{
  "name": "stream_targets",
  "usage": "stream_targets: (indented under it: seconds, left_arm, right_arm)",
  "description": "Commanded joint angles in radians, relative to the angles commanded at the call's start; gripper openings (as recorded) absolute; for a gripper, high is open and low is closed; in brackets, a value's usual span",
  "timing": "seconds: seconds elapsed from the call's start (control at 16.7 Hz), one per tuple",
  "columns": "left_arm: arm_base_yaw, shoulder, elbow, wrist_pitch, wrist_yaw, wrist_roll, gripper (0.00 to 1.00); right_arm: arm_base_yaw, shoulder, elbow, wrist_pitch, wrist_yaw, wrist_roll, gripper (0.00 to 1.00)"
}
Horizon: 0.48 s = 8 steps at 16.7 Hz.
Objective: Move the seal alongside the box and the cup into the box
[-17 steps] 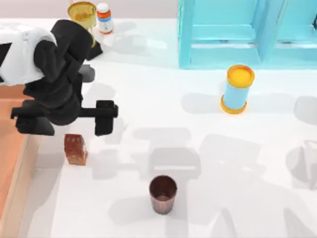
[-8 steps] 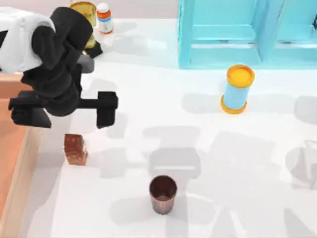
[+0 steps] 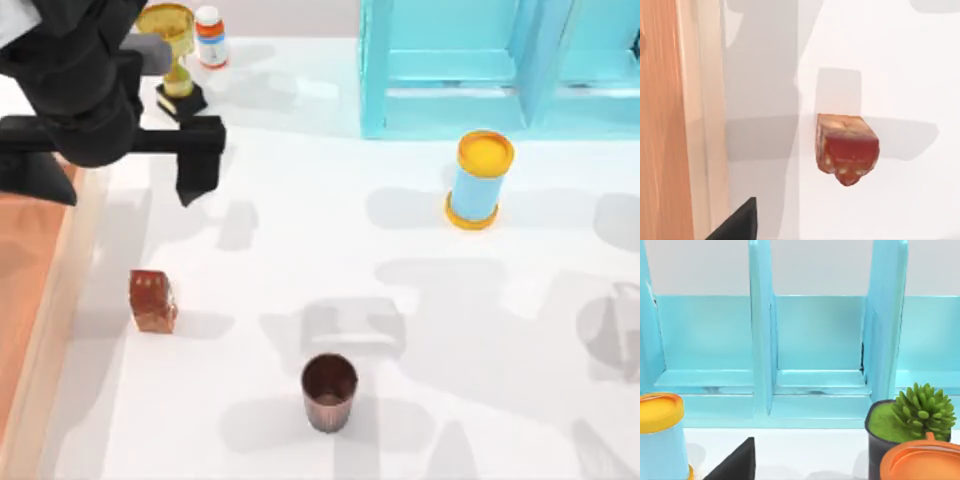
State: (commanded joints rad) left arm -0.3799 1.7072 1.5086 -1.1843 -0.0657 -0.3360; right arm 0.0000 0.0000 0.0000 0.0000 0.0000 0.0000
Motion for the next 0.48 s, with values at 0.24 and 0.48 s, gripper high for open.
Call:
stream_targets:
  seconds: [0.24,0.48]
  left_arm:
    - [0.002,0.003,0.000,0.000,0.000,0.000,1.00]
    - [-0.069,0.049,0.032,-0.019,0.006,-0.072,1.00]
  right_arm:
    - [0.000,0.000,0.000,0.000,0.000,0.000,1.00]
    - [0.000,0.000,0.000,0.000,0.000,0.000,1.00]
